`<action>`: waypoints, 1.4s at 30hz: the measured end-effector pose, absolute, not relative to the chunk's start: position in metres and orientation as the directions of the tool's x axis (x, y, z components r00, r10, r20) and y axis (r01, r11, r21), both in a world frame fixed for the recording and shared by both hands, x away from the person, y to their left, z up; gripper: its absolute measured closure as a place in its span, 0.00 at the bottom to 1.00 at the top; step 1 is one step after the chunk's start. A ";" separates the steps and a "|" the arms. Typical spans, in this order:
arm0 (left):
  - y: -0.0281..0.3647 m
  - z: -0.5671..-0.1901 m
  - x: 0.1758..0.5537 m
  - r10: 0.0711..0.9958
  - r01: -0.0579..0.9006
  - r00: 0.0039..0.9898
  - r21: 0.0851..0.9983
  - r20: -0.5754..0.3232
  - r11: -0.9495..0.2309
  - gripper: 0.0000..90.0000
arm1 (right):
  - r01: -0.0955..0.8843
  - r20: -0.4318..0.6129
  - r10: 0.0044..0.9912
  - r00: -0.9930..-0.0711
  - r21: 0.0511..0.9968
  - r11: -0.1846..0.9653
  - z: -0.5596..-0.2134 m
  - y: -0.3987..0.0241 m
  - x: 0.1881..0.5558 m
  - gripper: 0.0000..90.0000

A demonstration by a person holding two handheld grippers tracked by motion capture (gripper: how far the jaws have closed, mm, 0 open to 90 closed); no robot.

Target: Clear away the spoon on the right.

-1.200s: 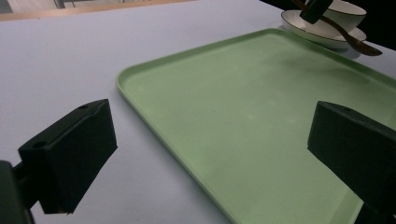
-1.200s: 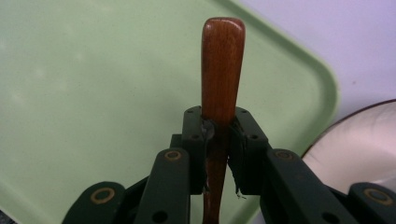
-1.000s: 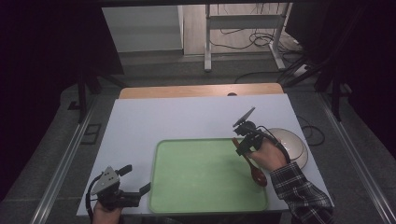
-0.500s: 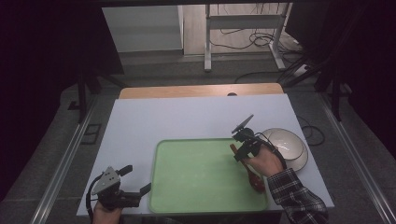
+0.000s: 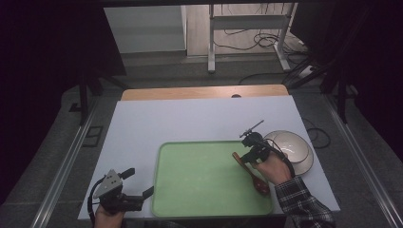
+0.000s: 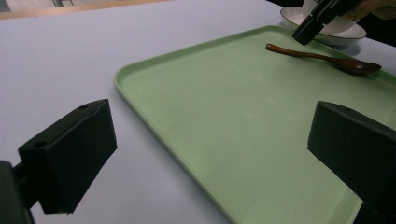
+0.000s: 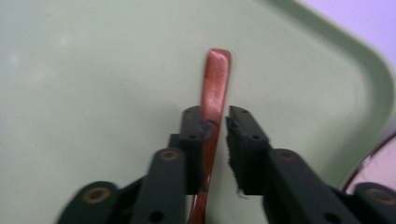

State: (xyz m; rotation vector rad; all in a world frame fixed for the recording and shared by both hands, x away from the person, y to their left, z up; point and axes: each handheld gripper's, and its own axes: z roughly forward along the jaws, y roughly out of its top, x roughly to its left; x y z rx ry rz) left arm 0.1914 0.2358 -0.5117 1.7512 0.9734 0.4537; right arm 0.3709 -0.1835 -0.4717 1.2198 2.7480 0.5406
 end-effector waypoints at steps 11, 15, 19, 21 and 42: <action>0.236 -0.511 0.191 0.786 0.394 0.602 0.909 -0.142 -0.138 0.01 | 0.610 0.031 0.670 -0.742 0.445 0.656 -0.483 -0.174 0.355 1.00; 0.236 -0.511 0.191 0.786 0.392 0.602 0.910 -0.141 -0.137 0.01 | 0.600 0.031 0.662 -0.749 0.455 0.658 -0.487 -0.172 0.353 1.00; 0.236 -0.510 0.191 0.786 0.389 0.602 0.911 -0.140 -0.136 0.01 | 0.586 0.002 0.658 -0.753 0.456 0.670 -0.493 -0.170 0.350 1.00; 0.236 -0.510 0.190 0.786 0.388 0.602 0.912 -0.139 -0.135 0.01 | 0.591 0.001 0.663 -0.749 0.454 0.667 -0.494 -0.170 0.350 1.00; 0.236 -0.510 0.190 0.789 0.385 0.599 0.913 -0.134 -0.137 0.01 | 0.644 -0.017 0.729 -0.684 0.456 0.615 -0.498 -0.193 0.357 1.00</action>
